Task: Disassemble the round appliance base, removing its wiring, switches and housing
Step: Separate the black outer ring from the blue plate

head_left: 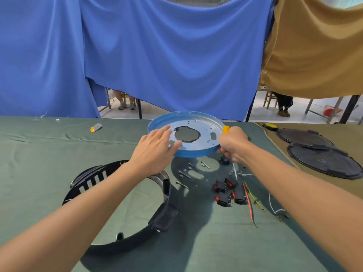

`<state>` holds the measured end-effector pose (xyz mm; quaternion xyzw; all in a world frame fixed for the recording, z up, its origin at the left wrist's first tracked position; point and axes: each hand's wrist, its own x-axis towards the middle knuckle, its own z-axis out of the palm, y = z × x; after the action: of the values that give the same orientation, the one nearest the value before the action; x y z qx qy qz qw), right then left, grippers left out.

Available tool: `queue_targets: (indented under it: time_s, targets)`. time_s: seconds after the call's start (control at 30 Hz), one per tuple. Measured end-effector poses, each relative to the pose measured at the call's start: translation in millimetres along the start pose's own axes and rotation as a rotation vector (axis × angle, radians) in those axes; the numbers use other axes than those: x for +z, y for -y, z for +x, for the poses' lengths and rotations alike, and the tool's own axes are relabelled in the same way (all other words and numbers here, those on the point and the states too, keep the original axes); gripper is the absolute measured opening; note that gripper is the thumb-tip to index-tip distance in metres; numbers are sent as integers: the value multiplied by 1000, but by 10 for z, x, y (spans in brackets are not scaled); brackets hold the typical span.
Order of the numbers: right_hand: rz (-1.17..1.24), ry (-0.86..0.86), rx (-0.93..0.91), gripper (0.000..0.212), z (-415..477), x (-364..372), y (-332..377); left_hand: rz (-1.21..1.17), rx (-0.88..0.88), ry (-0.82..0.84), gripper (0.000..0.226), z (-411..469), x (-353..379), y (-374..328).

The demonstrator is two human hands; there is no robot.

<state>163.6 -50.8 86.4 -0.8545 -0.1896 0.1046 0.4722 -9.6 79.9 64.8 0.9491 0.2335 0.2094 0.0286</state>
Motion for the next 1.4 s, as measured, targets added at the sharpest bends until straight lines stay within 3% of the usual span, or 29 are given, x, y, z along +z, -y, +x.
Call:
queue_targets:
  time_s: [0.1,0.33,0.57,0.87,1.03,1.13,1.23,1.33,1.4]
  targets:
    - [-9,-49,43,29,212,112,-98,-4,-114,147,69,20,246,165]
    - [13,-71,137,33,555,329,-179,72,-134,334,84,120,523,349]
    - [0,-58,203,34,754,416,-160,30,-119,406,72,180,593,420]
    - [32,-6,274,44,750,587,-215,26,-98,413,73,148,579,409]
    - [-16,60,241,45,601,508,-172,-37,-68,343,70,112,536,423]
    - [-177,52,121,40,488,399,-113,-24,-52,308,68,64,467,498]
    - [-29,131,-23,29,303,331,55,41,-20,300,60,-6,377,598]
    - [346,316,-82,50,59,273,310,35,15,314,50,-103,289,680]
    - [310,404,-155,68,-100,253,464,21,34,305,43,-163,240,716]
